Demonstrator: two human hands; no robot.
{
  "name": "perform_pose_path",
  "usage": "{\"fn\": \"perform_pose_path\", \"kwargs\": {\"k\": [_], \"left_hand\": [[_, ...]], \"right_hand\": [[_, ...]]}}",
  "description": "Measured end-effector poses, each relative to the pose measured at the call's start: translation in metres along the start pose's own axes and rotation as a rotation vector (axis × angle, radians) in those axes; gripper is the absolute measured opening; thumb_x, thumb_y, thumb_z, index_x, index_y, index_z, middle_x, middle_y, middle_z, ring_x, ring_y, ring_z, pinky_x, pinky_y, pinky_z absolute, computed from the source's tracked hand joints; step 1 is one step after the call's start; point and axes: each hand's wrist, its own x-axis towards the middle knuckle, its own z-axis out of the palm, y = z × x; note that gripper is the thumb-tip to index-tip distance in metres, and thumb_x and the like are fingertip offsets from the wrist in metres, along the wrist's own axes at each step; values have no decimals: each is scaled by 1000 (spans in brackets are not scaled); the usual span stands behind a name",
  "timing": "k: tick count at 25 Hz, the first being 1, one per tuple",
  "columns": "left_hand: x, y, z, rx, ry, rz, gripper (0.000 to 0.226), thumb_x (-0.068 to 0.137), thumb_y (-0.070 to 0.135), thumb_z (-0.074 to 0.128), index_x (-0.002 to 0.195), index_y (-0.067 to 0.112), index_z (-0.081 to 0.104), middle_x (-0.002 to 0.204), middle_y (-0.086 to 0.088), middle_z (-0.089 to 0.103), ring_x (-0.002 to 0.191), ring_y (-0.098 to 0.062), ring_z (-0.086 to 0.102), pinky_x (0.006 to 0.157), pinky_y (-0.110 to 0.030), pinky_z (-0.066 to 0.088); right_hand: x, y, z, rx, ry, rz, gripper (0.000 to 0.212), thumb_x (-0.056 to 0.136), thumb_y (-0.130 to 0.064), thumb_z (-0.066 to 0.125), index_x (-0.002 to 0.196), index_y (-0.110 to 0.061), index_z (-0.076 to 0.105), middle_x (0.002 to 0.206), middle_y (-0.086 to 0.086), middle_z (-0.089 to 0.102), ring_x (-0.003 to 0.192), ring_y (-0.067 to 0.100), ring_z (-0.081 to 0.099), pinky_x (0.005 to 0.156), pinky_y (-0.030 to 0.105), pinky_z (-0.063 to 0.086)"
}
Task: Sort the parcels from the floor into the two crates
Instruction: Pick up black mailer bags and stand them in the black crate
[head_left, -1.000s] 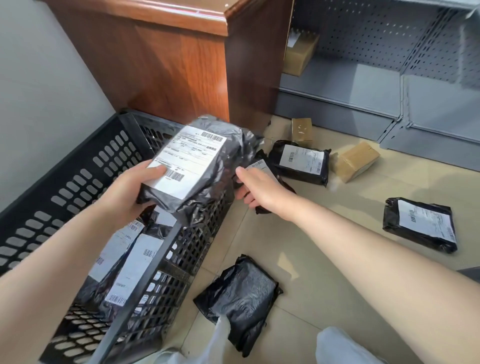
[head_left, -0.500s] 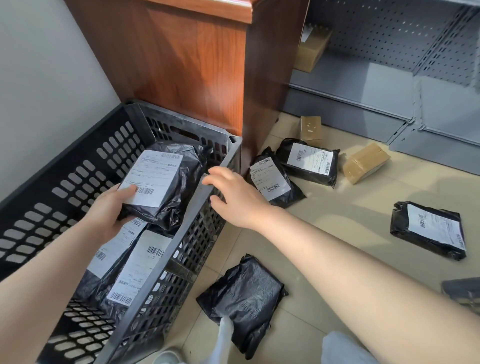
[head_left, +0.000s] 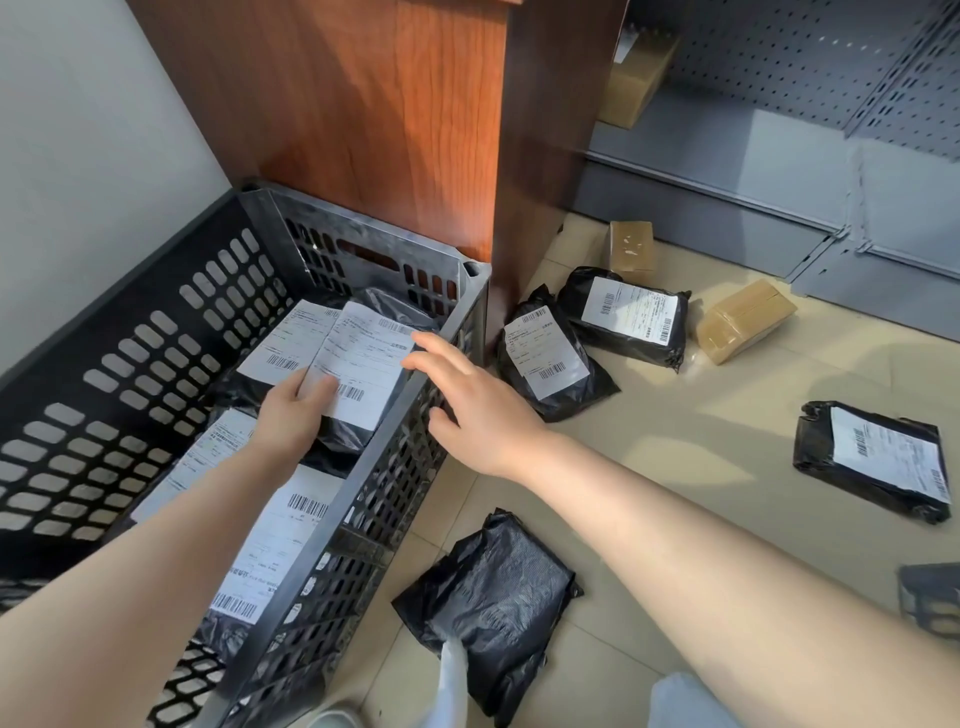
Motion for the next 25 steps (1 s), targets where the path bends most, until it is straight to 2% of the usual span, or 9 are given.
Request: {"fn": "perform_pose_path", "kwargs": {"k": [3,5,7,12,14,17,20,22,25], "left_hand": [[2,-3,10,202,-7,100,36,85,52,56,111,28,64,102,-3,72,97,-33,67,87,-52,55],[2,-1,18,335,12,107,46,92,47,54,130,21,56,124,-3,65,115,-30,60,98,-47,48],[4,0,27,445,50,120,45,98,35,52,138,14,50,133,-7,59,123,-31,53,98,-40,42],[15,0,32,654,37,171,57,99,30,46,151,22,24,132,-12,57,113,-34,56,94,-46,45],[17,-3,31,767,47,265,67,97,32,51,154,26,16,152,-12,38,132,-36,41,107,-51,36],[14,-2,35,905,77,480,64,97,33,53,153,24,25,161,-11,20,146,-34,20,117,-52,20],[9,10,36,841,54,568,54,99,33,47,151,23,33,158,-6,29,146,-28,23,118,-47,19],[4,27,34,683,11,556,49,102,34,42,149,22,36,154,-1,37,143,-22,30,117,-43,23],[-13,58,33,459,-65,536,45,104,35,36,148,22,38,150,6,41,140,-12,34,113,-30,26]], "right_hand": [[-1,-1,1,-5,12,1,55,93,-8,48,144,-24,36,163,-13,10,111,24,57,75,37,51],[-1,-1,2,-5,13,0,55,92,-7,48,144,-23,37,163,-13,10,111,24,57,77,39,53],[0,0,3,-9,14,-1,55,91,-7,48,143,-24,37,163,-13,10,108,25,58,75,41,53],[0,1,2,-3,11,-1,57,91,-6,48,144,-24,36,163,-12,10,109,24,57,74,39,52],[-1,1,2,5,9,-2,58,91,-6,48,144,-25,36,164,-13,9,111,24,57,75,36,51],[-3,1,0,24,1,6,59,92,-6,47,146,-26,35,164,-14,9,110,22,57,72,30,42],[-2,-1,-4,68,-7,21,61,93,-7,46,148,-29,34,164,-16,8,125,19,50,83,32,44],[-4,-2,-6,105,-4,31,62,93,-8,45,149,-30,31,163,-16,9,140,18,36,101,37,43],[-9,2,-15,100,9,60,66,93,-6,43,152,-32,27,163,-19,12,145,15,26,110,36,36]]}}
